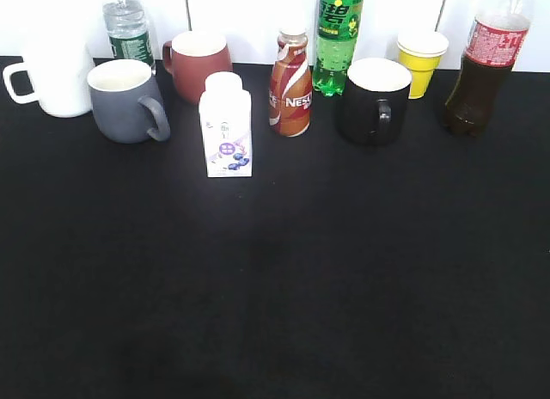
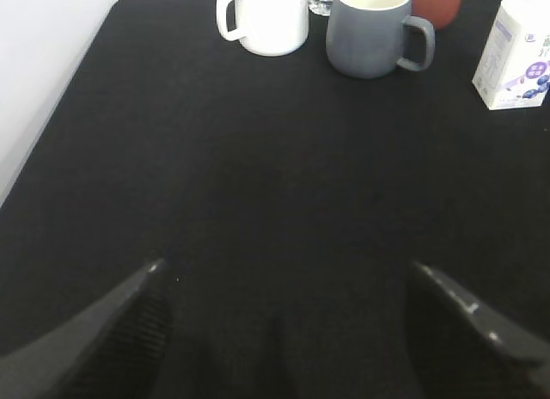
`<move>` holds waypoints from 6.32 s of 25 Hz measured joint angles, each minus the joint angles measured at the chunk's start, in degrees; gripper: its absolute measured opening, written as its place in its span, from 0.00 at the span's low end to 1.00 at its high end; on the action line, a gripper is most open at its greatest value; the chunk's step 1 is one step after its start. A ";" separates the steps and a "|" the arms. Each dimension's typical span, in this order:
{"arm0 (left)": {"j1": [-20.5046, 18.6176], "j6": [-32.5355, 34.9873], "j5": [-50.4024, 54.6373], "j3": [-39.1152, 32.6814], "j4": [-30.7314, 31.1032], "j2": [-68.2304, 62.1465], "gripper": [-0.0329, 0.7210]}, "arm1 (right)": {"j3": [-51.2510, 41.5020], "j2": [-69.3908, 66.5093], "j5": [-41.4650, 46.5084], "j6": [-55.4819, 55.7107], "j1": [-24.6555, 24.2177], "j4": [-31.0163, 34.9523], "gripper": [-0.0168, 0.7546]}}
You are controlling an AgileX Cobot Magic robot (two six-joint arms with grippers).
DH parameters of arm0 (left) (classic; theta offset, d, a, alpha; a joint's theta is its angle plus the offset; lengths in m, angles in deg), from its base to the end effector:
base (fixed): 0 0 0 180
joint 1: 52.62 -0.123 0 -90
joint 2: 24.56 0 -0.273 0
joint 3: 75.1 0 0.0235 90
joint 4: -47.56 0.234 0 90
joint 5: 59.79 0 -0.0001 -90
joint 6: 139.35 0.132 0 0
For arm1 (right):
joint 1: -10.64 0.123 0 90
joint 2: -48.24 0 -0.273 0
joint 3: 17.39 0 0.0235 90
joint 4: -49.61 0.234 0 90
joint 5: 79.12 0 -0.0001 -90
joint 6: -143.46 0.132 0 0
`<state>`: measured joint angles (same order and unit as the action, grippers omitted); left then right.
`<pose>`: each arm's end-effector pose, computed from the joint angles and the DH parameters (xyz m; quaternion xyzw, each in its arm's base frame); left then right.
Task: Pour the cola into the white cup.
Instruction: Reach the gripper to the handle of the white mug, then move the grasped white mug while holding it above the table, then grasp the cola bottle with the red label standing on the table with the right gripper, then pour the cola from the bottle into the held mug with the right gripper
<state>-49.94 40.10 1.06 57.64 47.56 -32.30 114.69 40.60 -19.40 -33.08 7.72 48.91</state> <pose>0.0264 -0.0012 0.2556 0.0157 0.8472 -0.0150 0.5308 0.0283 -0.0028 0.2546 0.0472 0.8434 -0.0036 0.5353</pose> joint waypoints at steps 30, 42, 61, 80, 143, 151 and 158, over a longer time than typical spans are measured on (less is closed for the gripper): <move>-0.58 0.00 -119.93 -3.42 -9.72 -102.29 0.66 | 0.00 0.00 0.00 0.00 0.00 0.00 0.67; -4.87 0.54 -112.00 22.79 -7.21 -119.22 0.60 | 0.00 0.00 0.00 0.00 0.00 0.00 0.67; -7.69 1.50 -109.69 19.53 -4.56 -106.03 0.13 | 0.00 0.00 0.00 0.00 0.00 0.00 0.67; 15.73 1.54 -99.05 -9.31 -1.68 -70.03 0.13 | -6.81 -61.28 -92.46 0.19 0.00 -0.27 0.88; 15.73 -15.69 -108.02 -9.31 34.43 -80.37 0.13 | 14.10 -100.05 -109.55 -67.57 35.73 -9.33 0.51; 15.73 -15.69 -107.56 -9.31 34.45 -81.03 0.13 | 14.10 -100.05 -113.87 -82.13 35.73 -8.70 0.50; 15.73 -15.69 -107.25 -9.31 34.45 -81.03 0.12 | 14.10 -100.05 -116.66 -87.10 35.73 -8.70 0.50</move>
<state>-34.21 24.41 -106.19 48.33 82.01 -113.34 128.79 -59.45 -136.06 -120.18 43.45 40.21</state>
